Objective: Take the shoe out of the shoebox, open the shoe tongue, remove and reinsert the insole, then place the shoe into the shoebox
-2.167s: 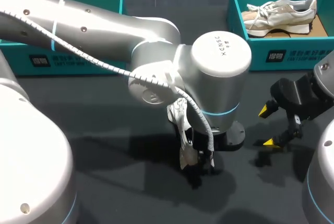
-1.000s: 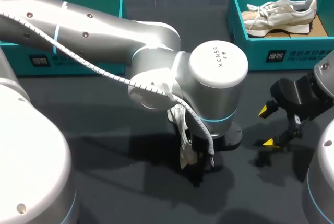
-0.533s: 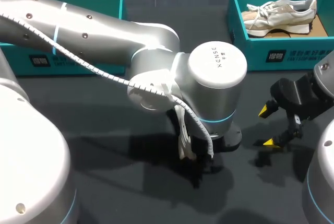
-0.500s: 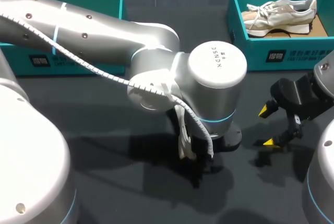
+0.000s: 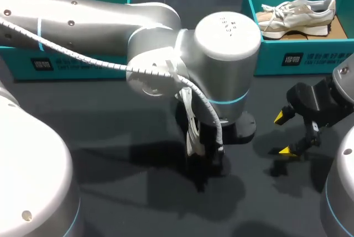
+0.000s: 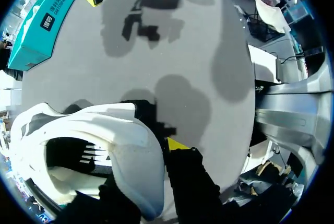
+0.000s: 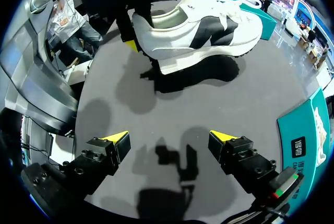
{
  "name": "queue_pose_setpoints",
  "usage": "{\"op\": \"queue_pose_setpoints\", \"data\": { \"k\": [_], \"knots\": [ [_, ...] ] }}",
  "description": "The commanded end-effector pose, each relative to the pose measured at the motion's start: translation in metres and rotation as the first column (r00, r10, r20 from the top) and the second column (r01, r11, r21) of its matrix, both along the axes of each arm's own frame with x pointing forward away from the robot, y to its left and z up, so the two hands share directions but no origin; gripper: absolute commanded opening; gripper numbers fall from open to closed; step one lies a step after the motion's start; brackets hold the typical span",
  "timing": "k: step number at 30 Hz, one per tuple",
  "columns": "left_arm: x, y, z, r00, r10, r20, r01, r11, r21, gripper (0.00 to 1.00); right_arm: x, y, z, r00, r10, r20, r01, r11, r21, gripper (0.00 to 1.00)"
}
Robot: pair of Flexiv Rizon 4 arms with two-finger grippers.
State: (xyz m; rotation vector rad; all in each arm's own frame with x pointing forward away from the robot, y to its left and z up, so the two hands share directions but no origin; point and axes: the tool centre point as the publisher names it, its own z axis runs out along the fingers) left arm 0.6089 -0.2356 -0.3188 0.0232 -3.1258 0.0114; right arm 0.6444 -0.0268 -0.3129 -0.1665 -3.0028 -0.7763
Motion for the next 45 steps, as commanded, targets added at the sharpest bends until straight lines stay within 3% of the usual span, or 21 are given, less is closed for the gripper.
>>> {"op": "queue_pose_setpoints", "data": {
  "k": [1,12,27,44,45],
  "knots": [
    [0.023,0.043,0.069,1.0,-0.022,-0.015,0.021,0.998,-0.052,0.0,-0.002,0.0,0.0,1.0,-0.001,0.002,0.001,1.0,-0.003,1.0],
    [0.102,0.095,0.133,0.994,-0.039,-0.102,0.025,0.99,-0.136,0.0,-0.002,0.0,0.0,1.0,-0.001,0.002,0.001,1.0,-0.003,1.0],
    [0.211,0.174,0.195,0.988,-0.07,-0.141,0.061,0.996,-0.063,0.0,-0.002,0.0,0.0,1.0,-0.001,0.002,0.001,1.0,-0.003,1.0],
    [0.211,0.174,0.195,0.988,-0.07,-0.141,0.061,0.996,-0.063,0.0,-0.002,0.0,0.0,1.0,-0.001,0.002,0.001,1.0,-0.003,1.0],
    [0.22,0.183,0.196,0.989,-0.069,-0.134,0.061,0.996,-0.061,0.0,-0.002,0.0,0.0,1.0,-0.001,0.002,0.001,1.0,-0.003,1.0]
  ]
}}
